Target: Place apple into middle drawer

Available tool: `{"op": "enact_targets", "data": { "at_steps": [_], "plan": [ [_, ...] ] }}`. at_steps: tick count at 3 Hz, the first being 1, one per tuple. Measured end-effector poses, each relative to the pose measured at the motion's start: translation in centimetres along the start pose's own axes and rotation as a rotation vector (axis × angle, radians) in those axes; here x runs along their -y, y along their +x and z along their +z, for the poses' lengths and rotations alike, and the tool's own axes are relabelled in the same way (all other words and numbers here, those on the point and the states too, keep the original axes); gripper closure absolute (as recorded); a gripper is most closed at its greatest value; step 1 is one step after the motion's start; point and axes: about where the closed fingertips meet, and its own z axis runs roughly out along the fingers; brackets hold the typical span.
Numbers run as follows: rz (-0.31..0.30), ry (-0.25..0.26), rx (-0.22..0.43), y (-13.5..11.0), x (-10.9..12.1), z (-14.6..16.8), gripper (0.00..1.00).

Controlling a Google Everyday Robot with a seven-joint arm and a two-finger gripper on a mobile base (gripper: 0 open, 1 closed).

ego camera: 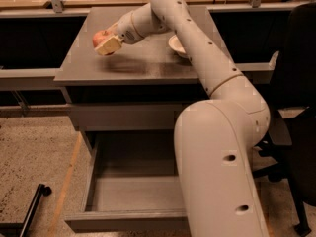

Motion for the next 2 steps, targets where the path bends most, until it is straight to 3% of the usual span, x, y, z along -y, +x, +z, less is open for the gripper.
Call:
{"op": "enact_targets", "data": {
  "at_steps": [1, 2],
  "plan": [
    [-0.007, -0.024, -0.003, -1.1, -2.4, -3.2, 1.0],
    [0.047, -0.033, -0.063, -0.9, -6.7, -8.6, 1.0]
  ]
}}
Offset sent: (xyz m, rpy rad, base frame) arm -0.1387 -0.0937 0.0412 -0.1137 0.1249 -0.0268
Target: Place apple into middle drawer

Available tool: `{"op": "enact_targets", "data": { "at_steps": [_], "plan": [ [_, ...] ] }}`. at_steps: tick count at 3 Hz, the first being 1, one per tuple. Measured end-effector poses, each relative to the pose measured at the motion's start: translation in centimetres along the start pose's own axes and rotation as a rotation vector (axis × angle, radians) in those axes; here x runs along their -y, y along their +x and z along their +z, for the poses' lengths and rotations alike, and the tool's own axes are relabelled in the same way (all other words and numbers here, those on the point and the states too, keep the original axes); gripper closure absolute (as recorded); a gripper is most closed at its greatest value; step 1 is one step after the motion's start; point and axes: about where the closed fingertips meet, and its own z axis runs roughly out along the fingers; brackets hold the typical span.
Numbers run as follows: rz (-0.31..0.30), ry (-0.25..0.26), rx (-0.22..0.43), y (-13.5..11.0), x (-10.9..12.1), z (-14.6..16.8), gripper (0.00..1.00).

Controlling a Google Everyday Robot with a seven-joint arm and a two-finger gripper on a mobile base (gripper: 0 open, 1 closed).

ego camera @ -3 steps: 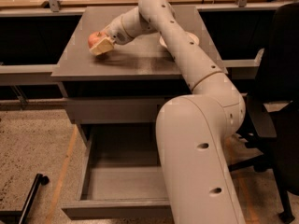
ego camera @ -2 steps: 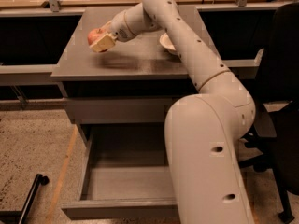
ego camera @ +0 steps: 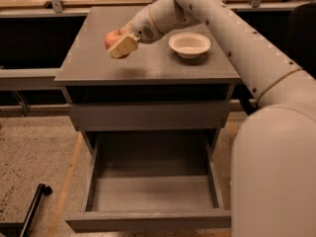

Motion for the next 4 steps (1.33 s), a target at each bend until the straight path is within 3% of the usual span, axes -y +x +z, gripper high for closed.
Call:
{"op": "enact_targets", "data": {
  "at_steps": [1, 3, 4],
  "plan": [
    [0.073, 0.003, -0.03, 1.6, -3.8, -3.5, 1.0],
    [0.254, -0.028, -0.056, 7.9, -11.0, -6.5, 1.0],
    [0.264, -0.039, -0.068, 8.7, -11.5, -6.2, 1.0]
  ]
}}
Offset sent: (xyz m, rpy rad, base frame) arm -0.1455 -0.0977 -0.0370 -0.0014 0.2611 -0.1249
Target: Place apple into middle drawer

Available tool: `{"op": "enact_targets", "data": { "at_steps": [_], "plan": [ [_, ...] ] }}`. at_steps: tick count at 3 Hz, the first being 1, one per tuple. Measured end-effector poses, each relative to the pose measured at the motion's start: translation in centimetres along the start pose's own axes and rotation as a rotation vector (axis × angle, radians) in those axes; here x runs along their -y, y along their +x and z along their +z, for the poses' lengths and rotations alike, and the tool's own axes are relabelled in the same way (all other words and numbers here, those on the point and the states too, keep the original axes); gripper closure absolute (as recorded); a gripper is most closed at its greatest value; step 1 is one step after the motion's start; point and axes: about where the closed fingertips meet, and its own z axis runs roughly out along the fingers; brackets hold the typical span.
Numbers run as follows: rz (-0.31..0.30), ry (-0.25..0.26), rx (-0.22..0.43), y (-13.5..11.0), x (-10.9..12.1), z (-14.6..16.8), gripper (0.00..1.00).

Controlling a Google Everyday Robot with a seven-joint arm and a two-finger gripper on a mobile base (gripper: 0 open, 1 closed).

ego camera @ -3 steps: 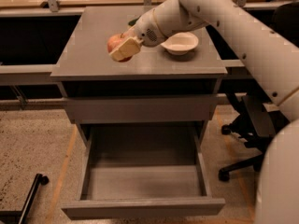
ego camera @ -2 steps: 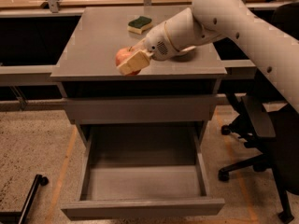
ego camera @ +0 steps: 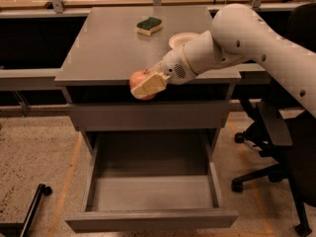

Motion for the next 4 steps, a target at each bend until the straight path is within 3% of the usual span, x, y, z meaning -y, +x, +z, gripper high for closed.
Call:
{"op": "enact_targets", "data": {
  "at_steps": [1, 2, 4],
  "plan": [
    [-0.002, -0.015, -0.019, 0.5, 0.0, 0.7, 1.0],
    [0.013, -0.04, -0.053, 2.6, -0.6, 2.3, 1.0],
    [0.085, -0.046, -0.101, 9.5, -2.2, 4.1, 1.0]
  ]
}}
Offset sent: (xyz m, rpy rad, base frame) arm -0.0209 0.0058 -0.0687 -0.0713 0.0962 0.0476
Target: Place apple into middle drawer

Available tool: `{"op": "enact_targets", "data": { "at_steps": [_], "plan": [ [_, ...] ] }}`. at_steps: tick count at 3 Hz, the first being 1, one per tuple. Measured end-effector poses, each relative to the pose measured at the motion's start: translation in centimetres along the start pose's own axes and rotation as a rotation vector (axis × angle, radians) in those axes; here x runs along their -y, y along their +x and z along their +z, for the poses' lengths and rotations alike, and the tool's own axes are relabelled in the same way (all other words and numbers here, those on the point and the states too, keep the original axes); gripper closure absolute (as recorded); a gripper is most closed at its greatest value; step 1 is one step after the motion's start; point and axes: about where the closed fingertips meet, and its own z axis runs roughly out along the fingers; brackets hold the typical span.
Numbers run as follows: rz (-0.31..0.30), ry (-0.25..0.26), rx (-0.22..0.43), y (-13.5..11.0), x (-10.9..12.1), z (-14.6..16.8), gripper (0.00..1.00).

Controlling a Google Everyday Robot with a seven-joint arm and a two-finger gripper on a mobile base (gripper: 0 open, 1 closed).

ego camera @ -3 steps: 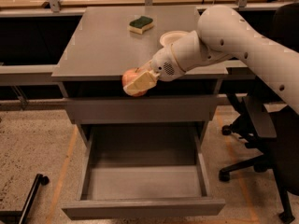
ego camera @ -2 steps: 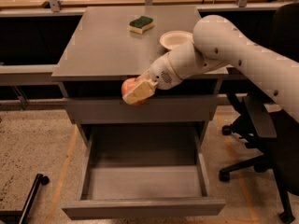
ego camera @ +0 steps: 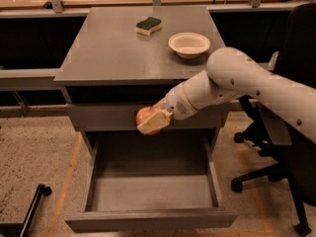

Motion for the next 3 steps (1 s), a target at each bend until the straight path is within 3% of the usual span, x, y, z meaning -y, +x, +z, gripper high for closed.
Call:
{"op": "enact_targets", "data": {
  "at_steps": [1, 2, 3],
  "plan": [
    [0.045, 0.001, -0.01, 4.1, 0.1, 1.2, 1.0],
    [0.127, 0.017, 0.001, 8.2, 0.9, 2.5, 1.0],
    [0.135, 0.02, 0.003, 8.6, 1.0, 2.7, 1.0]
  ]
}}
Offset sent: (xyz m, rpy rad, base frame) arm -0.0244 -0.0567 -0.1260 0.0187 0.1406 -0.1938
